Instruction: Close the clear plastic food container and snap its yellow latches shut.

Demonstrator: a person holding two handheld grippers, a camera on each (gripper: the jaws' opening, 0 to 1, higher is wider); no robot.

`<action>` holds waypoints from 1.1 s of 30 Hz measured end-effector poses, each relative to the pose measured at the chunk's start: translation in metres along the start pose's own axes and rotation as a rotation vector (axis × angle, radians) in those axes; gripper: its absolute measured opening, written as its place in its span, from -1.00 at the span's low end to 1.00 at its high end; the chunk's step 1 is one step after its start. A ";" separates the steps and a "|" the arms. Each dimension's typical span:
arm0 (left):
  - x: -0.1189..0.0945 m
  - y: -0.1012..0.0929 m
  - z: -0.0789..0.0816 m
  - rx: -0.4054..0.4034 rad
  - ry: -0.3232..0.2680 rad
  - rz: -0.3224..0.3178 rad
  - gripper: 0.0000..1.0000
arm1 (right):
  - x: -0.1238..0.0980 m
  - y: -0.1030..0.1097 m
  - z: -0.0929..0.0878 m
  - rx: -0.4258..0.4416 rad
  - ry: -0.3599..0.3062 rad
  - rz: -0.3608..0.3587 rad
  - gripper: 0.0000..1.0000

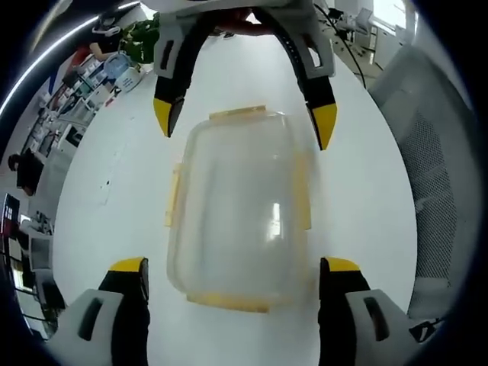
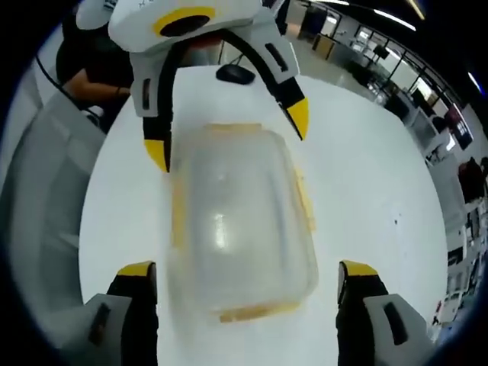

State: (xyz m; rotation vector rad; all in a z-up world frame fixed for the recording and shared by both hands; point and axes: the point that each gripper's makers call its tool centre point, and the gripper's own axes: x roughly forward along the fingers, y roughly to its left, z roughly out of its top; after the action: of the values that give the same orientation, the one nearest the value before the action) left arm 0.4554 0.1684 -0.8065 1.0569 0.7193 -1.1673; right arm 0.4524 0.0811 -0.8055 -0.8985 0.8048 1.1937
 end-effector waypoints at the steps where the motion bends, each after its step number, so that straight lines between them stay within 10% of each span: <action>1: -0.001 -0.001 0.000 0.001 0.001 0.002 0.91 | -0.001 0.001 0.000 0.002 -0.003 -0.004 1.00; 33: -0.025 -0.019 0.000 -0.198 -0.069 0.097 0.87 | -0.024 0.022 0.003 0.171 -0.101 -0.084 0.97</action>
State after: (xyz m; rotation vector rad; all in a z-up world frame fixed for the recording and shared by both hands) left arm 0.4307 0.1768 -0.7892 0.8727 0.7063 -1.0223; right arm 0.4267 0.0768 -0.7857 -0.7196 0.7675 1.0711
